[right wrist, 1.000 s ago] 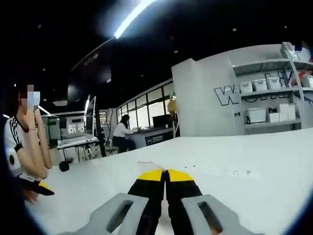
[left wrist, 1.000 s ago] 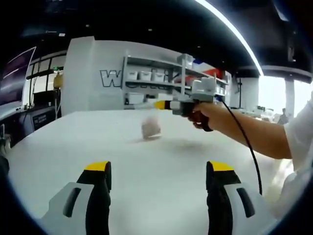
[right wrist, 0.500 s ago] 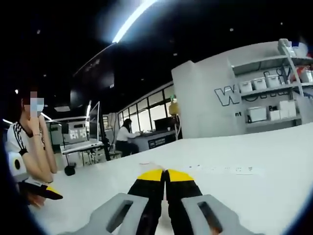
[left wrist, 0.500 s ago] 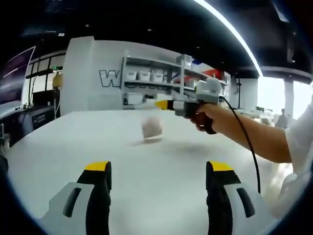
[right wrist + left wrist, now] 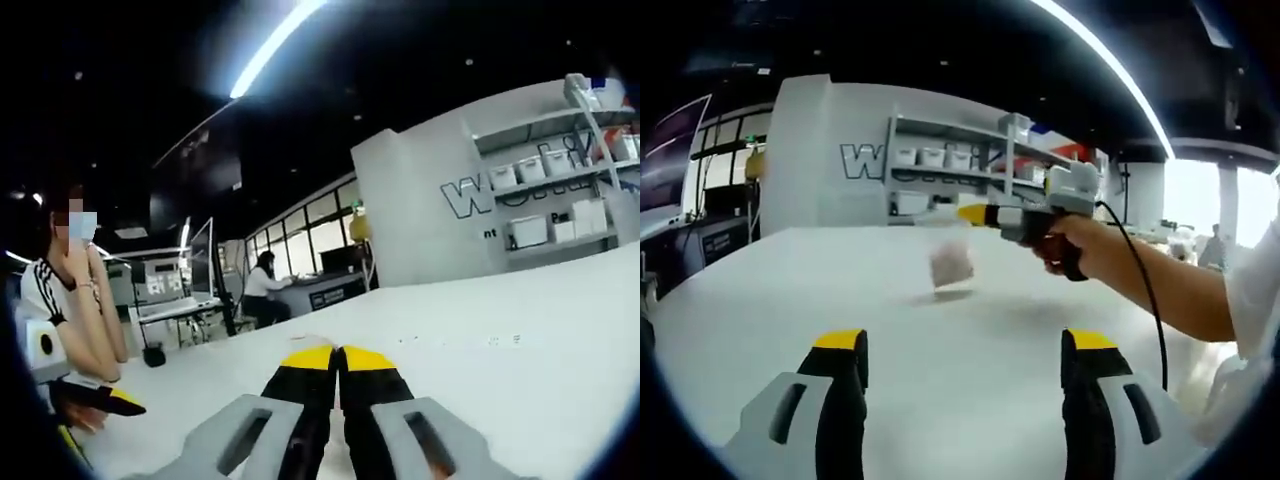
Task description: Open the resealable bag by pulling the two sides of the seal apart until the entire bag opening is separated and visibly accessible.
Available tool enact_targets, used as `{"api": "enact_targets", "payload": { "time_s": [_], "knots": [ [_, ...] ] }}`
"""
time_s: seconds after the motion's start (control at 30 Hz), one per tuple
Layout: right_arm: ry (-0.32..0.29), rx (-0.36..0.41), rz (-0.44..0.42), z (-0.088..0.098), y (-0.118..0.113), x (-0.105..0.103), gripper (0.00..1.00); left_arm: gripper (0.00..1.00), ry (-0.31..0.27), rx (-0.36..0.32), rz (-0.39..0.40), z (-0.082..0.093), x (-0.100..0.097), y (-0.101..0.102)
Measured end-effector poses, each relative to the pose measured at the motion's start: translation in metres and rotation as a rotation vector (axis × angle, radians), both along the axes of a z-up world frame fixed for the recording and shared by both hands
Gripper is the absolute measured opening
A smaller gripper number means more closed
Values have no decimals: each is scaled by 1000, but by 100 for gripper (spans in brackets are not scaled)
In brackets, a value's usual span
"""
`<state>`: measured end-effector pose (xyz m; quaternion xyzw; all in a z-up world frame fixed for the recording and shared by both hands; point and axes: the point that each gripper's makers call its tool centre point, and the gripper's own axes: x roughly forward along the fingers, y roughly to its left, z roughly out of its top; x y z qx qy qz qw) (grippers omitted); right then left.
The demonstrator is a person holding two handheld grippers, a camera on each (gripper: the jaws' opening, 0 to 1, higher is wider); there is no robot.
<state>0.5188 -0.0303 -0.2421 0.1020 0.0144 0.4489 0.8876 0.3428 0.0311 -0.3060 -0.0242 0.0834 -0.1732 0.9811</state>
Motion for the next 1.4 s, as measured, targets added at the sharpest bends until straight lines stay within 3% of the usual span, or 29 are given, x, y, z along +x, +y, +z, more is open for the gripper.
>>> {"api": "enact_targets", "payload": {
  "time_s": [0.5, 1.23, 1.4],
  "knots": [
    [15, 51, 17, 4, -5, -6, 0, 78, -5, -8, -11, 2, -1, -4],
    [21, 119, 54, 7, -7, -58, 0, 78, -5, -16, -25, 2, -2, -10],
    [29, 130, 60, 6, -7, -62, 0, 78, -3, -16, -30, 2, -3, -11]
  ]
}}
